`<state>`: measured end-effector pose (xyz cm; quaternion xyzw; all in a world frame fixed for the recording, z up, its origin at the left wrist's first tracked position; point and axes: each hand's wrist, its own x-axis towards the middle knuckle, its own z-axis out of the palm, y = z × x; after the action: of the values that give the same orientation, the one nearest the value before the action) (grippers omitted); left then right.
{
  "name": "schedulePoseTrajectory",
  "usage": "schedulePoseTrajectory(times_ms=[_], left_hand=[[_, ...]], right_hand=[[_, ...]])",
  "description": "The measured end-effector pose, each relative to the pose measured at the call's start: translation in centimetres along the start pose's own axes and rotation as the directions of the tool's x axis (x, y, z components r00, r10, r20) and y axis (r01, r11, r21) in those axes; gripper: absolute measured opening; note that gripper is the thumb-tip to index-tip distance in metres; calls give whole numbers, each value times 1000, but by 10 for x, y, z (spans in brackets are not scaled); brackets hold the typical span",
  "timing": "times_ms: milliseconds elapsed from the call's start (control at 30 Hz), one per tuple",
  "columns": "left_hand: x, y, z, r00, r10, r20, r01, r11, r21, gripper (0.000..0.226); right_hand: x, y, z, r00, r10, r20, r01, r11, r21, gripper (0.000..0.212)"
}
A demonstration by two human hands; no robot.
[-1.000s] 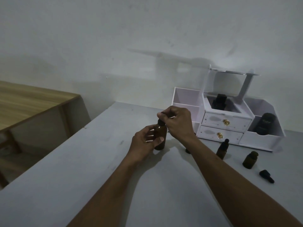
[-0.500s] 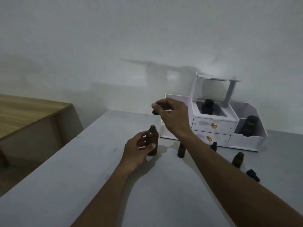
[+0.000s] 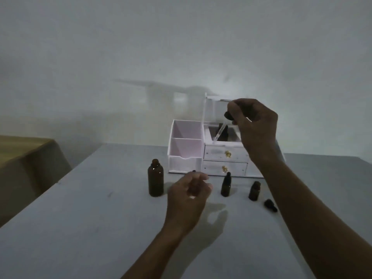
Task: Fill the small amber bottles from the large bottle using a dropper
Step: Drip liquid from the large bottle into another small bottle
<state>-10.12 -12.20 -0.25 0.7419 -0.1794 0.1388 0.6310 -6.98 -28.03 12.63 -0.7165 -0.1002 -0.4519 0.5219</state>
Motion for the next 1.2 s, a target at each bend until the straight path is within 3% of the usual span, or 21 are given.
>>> schedulePoseTrajectory(times_ms=[100, 167, 300, 500, 967, 1200], left_hand=[[-2, -3, 42, 935, -201, 292, 206, 979, 14, 25], [1, -10, 67, 880, -281, 384, 284, 957, 50, 41], [6, -22, 109, 889, -316, 330, 300, 949, 99, 60], [25, -28, 140, 932, -242, 269, 218, 969, 115, 65], [36, -32, 154, 948, -122, 295, 56, 973, 224, 37], [34, -30, 154, 944, -136, 301, 68, 972, 225, 41]], right_hand=[[-10, 20, -35, 995, 52, -84, -55, 997, -44, 10], [-17, 34, -52, 990, 91, -110, -99, 993, -65, 6], [-29, 59, -78, 967, 186, -171, -197, 979, -49, 6], [-32, 83, -91, 956, 202, -213, -228, 968, -104, 15], [-42, 103, -96, 950, 205, -237, -248, 954, -168, 15], [-45, 110, -96, 952, 191, -241, -251, 935, -250, 10]])
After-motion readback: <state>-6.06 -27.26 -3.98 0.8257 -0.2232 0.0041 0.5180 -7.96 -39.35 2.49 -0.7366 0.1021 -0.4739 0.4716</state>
